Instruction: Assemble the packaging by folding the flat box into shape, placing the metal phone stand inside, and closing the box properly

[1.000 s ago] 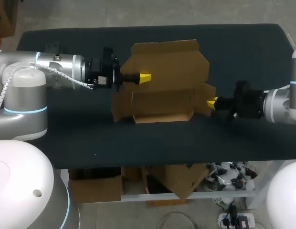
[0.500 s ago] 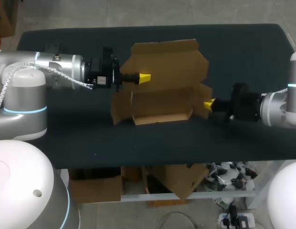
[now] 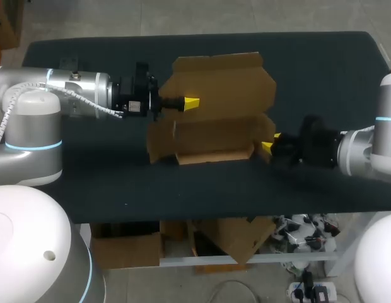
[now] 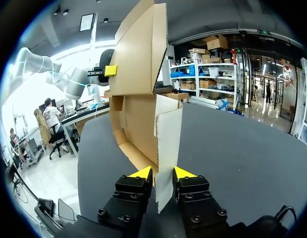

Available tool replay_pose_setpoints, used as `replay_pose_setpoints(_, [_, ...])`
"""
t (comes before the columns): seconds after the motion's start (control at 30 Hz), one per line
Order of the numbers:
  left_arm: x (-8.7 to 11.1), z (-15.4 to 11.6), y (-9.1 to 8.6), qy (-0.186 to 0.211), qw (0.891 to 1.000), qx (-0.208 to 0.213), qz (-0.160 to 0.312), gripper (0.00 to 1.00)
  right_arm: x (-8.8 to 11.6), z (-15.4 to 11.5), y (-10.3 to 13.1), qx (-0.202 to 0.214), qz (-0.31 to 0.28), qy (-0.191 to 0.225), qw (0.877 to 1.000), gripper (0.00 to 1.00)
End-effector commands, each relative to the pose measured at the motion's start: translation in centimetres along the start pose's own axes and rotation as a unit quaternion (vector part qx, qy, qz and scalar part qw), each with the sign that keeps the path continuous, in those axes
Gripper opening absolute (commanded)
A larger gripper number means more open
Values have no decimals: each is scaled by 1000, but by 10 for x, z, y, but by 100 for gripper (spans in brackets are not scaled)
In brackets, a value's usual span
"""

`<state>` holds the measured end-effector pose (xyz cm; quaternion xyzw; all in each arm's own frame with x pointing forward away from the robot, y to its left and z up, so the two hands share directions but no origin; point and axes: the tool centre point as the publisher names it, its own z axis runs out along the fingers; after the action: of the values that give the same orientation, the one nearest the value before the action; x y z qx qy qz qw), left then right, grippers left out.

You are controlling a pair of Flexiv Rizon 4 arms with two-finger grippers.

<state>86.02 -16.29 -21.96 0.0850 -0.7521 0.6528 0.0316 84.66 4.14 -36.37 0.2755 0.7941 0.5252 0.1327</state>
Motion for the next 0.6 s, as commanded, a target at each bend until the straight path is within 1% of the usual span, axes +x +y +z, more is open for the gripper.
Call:
replay_pose_setpoints(0.03, [0, 2, 3, 1, 1000, 0, 0, 0, 6, 2, -2, -3, -1, -6, 1000, 34])
replay_pose_setpoints(0.2, [0, 2, 3, 1, 1000, 0, 0, 0, 10, 4, -3, -5, 0, -6, 1000, 38])
replay_pose_setpoints(0.33, [0, 2, 3, 1, 1000, 0, 0, 0, 15, 3, -3, -7, 1, -7, 1000, 39])
replay_pose_setpoints(0.43, [0, 2, 3, 1, 1000, 0, 0, 0, 19, 4, -3, -9, 0, -6, 1000, 43])
replay_pose_setpoints(0.6, [0, 2, 3, 1, 1000, 0, 0, 0, 25, 8, -1, -10, -4, 0, 1000, 45])
